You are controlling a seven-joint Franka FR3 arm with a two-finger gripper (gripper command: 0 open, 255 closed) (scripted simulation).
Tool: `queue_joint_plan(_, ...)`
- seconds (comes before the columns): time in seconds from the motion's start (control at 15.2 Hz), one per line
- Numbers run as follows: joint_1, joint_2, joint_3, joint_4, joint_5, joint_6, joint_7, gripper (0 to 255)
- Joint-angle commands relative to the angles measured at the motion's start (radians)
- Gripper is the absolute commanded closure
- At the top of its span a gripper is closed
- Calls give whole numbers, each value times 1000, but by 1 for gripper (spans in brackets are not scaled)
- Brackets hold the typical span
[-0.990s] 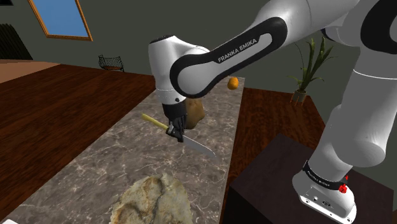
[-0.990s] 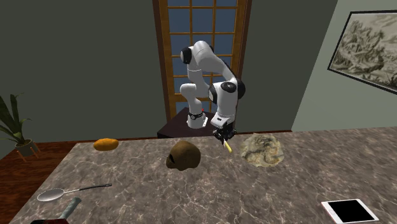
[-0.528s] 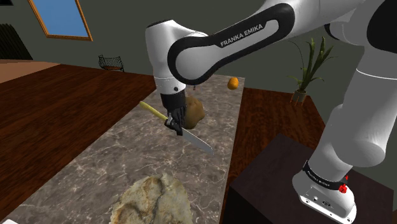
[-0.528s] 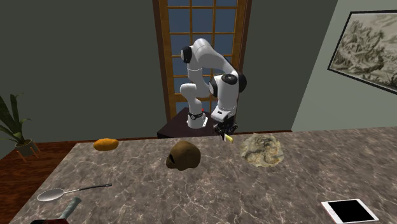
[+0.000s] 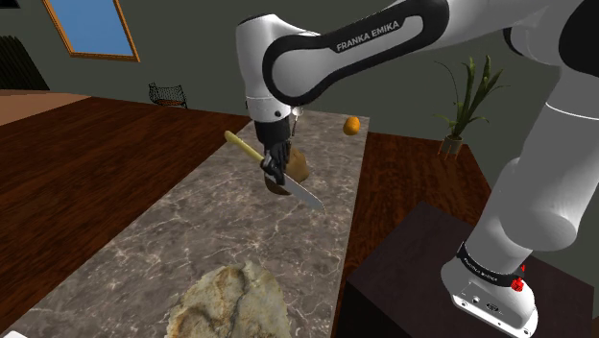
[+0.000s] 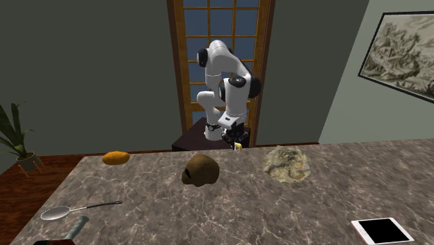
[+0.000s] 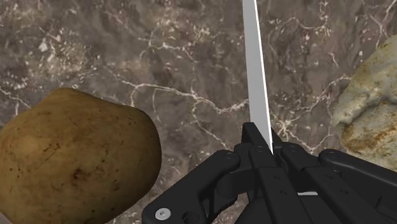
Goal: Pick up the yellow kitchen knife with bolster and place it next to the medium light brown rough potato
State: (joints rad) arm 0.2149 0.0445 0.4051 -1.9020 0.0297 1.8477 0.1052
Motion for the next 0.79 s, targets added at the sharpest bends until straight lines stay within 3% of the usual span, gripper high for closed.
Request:
queue_joint_plan(0.0, -25, -19, -22, -22, 4, 2, -50, 255)
queue_joint_plan(0.73, -158, -32, -152, -34, -17, -4, -306, 255)
